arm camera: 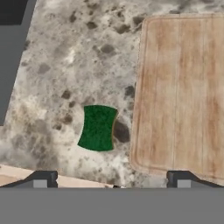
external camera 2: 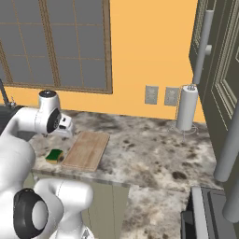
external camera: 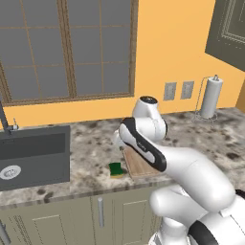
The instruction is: Pick up the sponge from the counter and clean the cutting board by briefly scrubbing or pressing down on the cutting board. Once finished, release the sponge.
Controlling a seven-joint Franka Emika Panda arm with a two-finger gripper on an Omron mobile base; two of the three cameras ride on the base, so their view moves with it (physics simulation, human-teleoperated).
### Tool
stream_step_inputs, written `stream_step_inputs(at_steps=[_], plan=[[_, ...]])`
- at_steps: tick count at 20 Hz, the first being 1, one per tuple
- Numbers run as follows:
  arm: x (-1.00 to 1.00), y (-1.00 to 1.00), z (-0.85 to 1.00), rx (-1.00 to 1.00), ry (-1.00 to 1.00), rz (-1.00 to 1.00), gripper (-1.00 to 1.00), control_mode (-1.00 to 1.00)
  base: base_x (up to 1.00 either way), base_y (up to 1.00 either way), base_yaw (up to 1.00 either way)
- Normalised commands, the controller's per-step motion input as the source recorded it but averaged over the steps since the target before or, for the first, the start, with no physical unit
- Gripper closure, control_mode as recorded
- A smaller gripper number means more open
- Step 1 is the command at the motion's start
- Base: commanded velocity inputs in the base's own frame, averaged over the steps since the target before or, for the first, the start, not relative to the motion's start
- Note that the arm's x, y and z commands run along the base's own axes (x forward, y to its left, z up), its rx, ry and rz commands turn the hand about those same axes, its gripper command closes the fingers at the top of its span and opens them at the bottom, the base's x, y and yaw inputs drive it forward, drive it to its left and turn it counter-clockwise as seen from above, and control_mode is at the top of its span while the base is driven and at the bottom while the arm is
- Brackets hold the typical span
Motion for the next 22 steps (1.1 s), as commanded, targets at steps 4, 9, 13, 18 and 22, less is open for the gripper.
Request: stream_step_inputs(at_steps=[4,9,13,18,22], plan=[[0.19,0.27,-0.5,0.0,0.03,0.0,-1.0,-1.0,0.0,0.0,0.0],[0.2,0.27,-0.46,0.0,0.07,0.0,-1.0,-1.0,0.0,0.0,0.0],[0.0,0.2,-0.37,0.0,0.0,0.0,-1.0,-1.0,0.0,0.0,0.0],[0.0,0.16,-0.34,0.0,0.02,0.0,-1.0,-1.0,0.0,0.0,0.0],[0.0,0.03,-0.31,0.0,0.01,0.0,-1.0,-1.0,0.0,0.0,0.0]])
